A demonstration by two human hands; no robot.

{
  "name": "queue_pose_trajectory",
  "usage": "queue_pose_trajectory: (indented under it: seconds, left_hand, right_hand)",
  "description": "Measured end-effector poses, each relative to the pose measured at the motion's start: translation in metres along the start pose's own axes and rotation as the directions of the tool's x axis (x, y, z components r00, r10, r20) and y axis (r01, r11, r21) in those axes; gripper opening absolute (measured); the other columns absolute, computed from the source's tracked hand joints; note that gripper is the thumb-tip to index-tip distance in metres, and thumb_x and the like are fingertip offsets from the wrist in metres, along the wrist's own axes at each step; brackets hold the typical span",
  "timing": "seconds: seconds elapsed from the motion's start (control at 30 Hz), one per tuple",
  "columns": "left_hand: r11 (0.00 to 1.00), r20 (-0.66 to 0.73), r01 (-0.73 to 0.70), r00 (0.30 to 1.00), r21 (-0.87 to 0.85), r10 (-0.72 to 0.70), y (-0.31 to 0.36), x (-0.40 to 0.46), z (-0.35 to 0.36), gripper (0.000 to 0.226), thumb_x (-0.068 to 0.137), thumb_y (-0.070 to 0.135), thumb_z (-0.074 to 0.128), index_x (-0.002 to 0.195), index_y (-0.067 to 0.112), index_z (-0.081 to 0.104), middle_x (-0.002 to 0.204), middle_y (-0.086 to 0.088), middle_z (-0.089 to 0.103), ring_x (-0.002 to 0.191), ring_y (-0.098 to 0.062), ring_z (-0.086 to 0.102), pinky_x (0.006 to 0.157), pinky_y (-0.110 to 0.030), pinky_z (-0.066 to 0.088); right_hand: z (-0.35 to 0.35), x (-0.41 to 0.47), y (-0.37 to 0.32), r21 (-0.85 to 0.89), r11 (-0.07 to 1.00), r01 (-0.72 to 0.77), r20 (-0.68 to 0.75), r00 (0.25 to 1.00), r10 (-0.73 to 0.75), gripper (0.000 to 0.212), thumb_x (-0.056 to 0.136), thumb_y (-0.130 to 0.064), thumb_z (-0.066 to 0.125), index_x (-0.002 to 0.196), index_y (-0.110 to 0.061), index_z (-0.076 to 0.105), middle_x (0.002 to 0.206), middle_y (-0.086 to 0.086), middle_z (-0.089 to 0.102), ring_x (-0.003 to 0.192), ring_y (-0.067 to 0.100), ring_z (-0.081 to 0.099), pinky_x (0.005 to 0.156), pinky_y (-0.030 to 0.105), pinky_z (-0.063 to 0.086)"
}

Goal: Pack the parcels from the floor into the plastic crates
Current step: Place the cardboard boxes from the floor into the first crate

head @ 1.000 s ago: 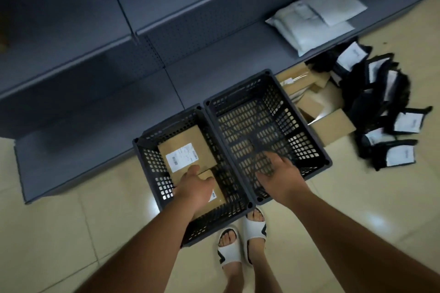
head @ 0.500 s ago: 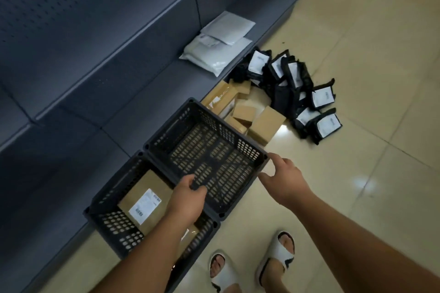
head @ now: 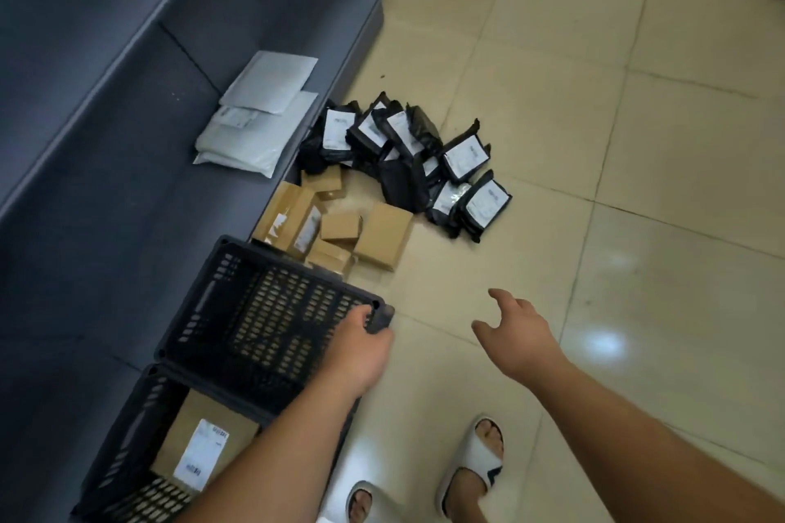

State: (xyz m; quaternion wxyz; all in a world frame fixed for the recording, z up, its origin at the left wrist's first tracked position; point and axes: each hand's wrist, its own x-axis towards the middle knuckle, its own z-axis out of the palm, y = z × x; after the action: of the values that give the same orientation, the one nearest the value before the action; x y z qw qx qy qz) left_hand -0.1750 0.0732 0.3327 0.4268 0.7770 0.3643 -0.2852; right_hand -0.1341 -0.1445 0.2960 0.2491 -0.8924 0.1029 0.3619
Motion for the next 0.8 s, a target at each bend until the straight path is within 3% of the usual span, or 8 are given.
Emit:
queue_pose_trajectory:
  seconds: [0.23,0.4,0.5,0.6,0.67,0.8]
  left_hand:
    - [0.992,0.061,-0.067,0.996,0.104,0.061,0.07,0.022,0.046,0.059,0.099,0.032,0.056,0.154,0.025,0.037,0.155,0.003,0.043,0.12,-0.019,0.051,0.09,-0.028,0.038]
    - [0.982,0.096,-0.104,0.991,0.16,0.09,0.11,0.046,0.072,0.06,0.096,0.03,0.057,0.154,0.023,0.039,0.157,0.001,0.042,0.129,-0.022,0.051,0.104,-0.033,0.043]
    - [0.976,0.137,-0.117,0.986,0.185,0.092,0.134,0.064,0.083,0.06,0.099,0.027,0.055,0.155,0.022,0.036,0.159,0.001,0.039,0.117,-0.018,0.052,0.092,-0.026,0.037]
    - [0.97,0.159,-0.127,0.983,0.209,0.094,0.159,0.084,0.085,0.06,0.098,0.029,0.055,0.155,0.022,0.036,0.159,0.0,0.039,0.135,-0.023,0.047,0.103,-0.031,0.038]
    - [0.967,0.169,-0.133,0.981,0.216,0.097,0.178,0.097,0.08,0.06,0.098,0.029,0.055,0.154,0.023,0.037,0.158,0.0,0.04,0.138,-0.024,0.046,0.106,-0.033,0.038]
    - [0.963,0.183,-0.149,0.977,0.226,0.108,0.217,0.124,0.066,0.059,0.098,0.028,0.055,0.154,0.022,0.037,0.158,0.0,0.041,0.135,-0.024,0.048,0.096,-0.029,0.039]
  right_hand:
    - [-0.059,0.035,0.033,0.076,0.995,-0.063,-0.033,0.997,0.066,0.065,0.096,-0.044,0.052,0.155,-0.029,0.03,0.154,0.008,0.039,0.138,0.033,0.041,0.111,0.046,0.04]
    - [-0.082,0.057,0.048,0.121,0.985,-0.121,-0.046,0.991,0.127,0.065,0.095,-0.044,0.052,0.155,-0.028,0.031,0.153,0.008,0.04,0.138,0.033,0.041,0.111,0.044,0.04]
    - [-0.093,0.071,0.052,0.136,0.978,-0.156,-0.038,0.986,0.162,0.065,0.095,-0.043,0.052,0.155,-0.028,0.03,0.153,0.008,0.041,0.137,0.033,0.042,0.112,0.044,0.039]
    - [-0.105,0.084,0.048,0.152,0.969,-0.193,-0.038,0.979,0.201,0.065,0.095,-0.043,0.052,0.155,-0.027,0.03,0.153,0.009,0.04,0.137,0.033,0.042,0.112,0.044,0.038]
    - [-0.116,0.094,0.041,0.181,0.96,-0.213,-0.057,0.972,0.226,0.064,0.096,-0.041,0.052,0.155,-0.025,0.032,0.152,0.01,0.041,0.137,0.033,0.042,0.112,0.044,0.039]
    - [-0.137,0.113,0.018,0.245,0.945,-0.218,-0.113,0.961,0.251,0.061,0.096,-0.039,0.052,0.152,-0.025,0.036,0.151,0.009,0.043,0.137,0.032,0.043,0.11,0.042,0.039]
